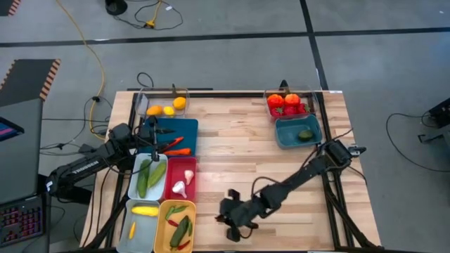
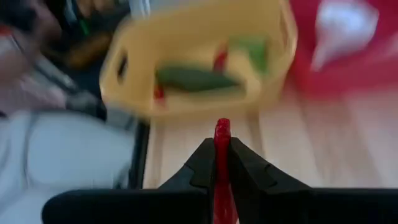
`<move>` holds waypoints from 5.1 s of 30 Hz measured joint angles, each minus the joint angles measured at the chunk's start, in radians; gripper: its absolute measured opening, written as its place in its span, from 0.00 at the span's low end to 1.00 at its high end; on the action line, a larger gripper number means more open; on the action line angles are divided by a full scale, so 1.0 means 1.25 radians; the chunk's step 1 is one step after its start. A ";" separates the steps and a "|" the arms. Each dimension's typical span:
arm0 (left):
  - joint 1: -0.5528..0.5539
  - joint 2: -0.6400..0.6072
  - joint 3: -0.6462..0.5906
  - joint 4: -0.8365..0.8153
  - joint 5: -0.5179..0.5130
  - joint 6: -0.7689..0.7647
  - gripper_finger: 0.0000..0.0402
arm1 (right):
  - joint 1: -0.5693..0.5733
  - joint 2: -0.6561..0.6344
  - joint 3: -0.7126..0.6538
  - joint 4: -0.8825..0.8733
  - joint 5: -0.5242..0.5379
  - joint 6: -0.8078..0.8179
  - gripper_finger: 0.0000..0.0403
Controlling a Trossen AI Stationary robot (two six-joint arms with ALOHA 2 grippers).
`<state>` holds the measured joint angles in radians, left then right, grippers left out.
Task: Sort produce into baskets
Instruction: Put the red chili pepper into the yellow bin, then return to Home Position
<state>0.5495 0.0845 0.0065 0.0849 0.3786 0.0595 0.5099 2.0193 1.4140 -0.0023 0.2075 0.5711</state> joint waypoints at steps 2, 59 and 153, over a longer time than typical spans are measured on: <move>0.000 0.000 0.000 0.000 0.000 0.000 0.45 | -0.024 0.000 0.007 0.058 0.000 -0.036 0.16; -0.002 0.000 0.000 0.000 0.000 -0.016 0.45 | -0.146 0.136 0.340 -0.026 -0.148 -0.407 0.06; -0.002 0.000 0.000 -0.011 -0.109 -0.024 0.45 | -0.317 -1.605 -1.119 0.026 0.003 -0.499 0.10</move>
<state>0.5465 0.0845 0.0066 0.0715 0.2424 0.0296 0.1143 0.0128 0.0147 0.0305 0.2111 -0.0528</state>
